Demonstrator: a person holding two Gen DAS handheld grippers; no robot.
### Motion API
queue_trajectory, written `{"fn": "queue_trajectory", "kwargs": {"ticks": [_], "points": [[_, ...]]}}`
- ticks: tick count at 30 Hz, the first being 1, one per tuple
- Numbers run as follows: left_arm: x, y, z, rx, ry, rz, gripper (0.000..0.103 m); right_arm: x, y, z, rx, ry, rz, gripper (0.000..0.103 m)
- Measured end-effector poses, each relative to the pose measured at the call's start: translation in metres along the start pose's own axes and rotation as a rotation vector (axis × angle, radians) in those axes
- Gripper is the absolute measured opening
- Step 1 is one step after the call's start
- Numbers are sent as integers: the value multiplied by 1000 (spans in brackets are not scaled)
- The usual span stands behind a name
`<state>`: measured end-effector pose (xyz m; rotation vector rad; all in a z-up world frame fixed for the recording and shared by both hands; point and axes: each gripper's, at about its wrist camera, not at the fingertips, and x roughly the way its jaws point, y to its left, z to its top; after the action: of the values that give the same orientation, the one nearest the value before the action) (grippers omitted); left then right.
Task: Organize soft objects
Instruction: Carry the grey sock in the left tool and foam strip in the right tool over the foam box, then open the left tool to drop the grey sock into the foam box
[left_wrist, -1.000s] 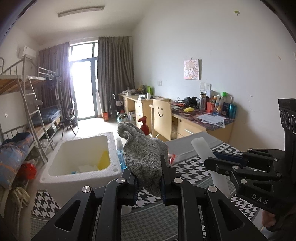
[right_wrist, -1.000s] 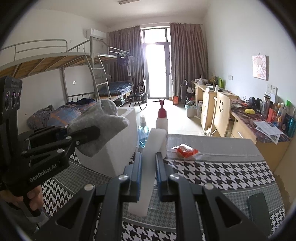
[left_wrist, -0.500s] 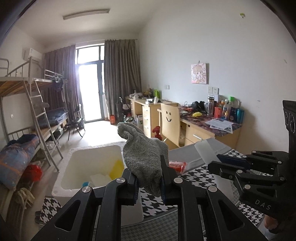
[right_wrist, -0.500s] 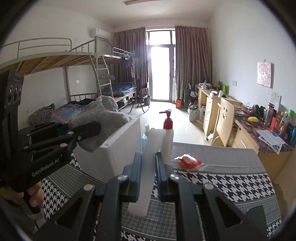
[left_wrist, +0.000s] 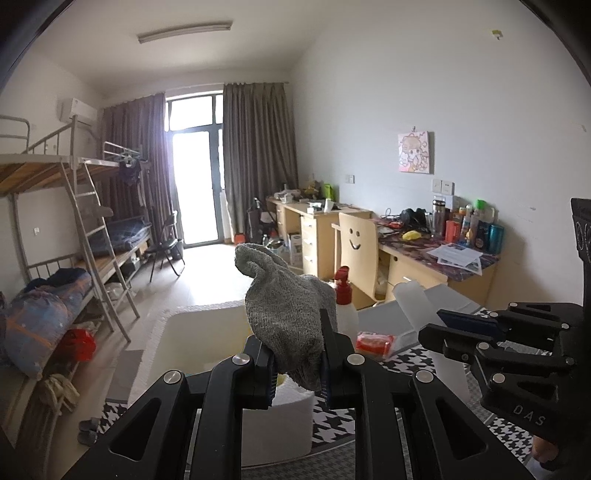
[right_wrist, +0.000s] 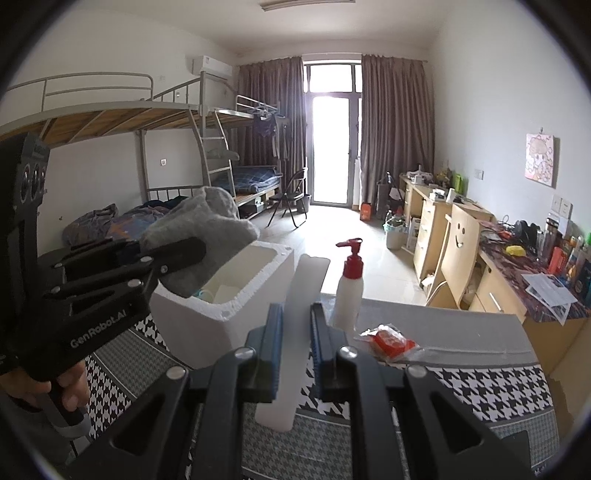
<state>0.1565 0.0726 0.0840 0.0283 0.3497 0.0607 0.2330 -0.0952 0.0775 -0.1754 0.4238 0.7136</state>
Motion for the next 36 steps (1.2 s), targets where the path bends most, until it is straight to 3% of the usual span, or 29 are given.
{"fn": "queue_trajectory", "kwargs": {"ticks": [24,36], "points": [[19,41,7,-61,34,117,19,38,14,28,-39,14,89,17],[40,61,5,-96,86,142,19,63,22,38,-41,38,115,17]]}}
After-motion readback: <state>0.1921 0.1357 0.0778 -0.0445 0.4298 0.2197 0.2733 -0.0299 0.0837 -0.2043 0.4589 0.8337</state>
